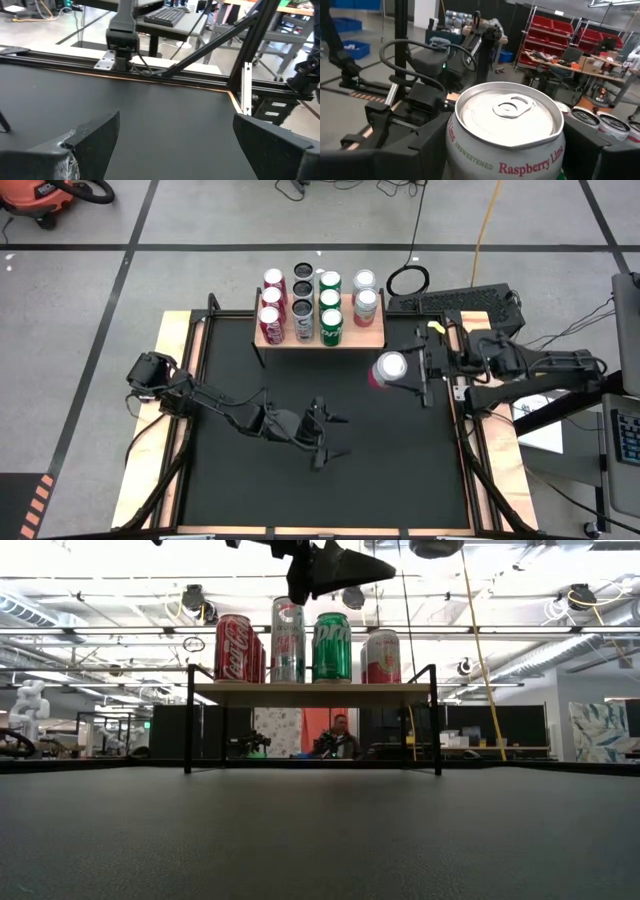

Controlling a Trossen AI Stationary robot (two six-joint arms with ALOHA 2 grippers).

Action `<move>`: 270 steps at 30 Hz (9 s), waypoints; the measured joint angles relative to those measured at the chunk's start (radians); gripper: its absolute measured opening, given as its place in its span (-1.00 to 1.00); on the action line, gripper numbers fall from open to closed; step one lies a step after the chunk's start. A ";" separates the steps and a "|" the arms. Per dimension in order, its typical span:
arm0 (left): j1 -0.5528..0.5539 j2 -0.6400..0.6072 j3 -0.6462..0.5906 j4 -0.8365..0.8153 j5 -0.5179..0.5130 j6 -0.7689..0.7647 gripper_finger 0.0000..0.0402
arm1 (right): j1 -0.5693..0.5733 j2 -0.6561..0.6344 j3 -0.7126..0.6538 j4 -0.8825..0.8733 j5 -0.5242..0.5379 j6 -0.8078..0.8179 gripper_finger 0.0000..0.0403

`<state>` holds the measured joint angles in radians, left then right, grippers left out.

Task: Place canned beverage on shelf
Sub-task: Put the pink soda can aligned with the other pink soda can on the shelf

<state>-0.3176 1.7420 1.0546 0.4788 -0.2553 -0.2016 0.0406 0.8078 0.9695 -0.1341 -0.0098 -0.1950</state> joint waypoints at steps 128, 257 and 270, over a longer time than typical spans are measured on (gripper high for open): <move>0.004 0.003 -0.002 -0.016 -0.037 -0.001 0.92 | -0.847 0.468 -0.159 0.459 -0.825 0.051 0.55; -0.004 0.003 -0.002 -0.017 -0.043 0.006 0.92 | -0.709 0.373 -0.468 0.730 -0.594 0.032 -1.00; -0.004 0.003 -0.002 -0.017 -0.043 0.005 0.92 | -0.709 0.373 -0.468 0.757 -0.586 0.044 -1.00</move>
<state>-0.3214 1.7447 1.0531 0.4613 -0.2981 -0.1970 -0.6685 1.1809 0.5018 0.6233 -0.5961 -0.1510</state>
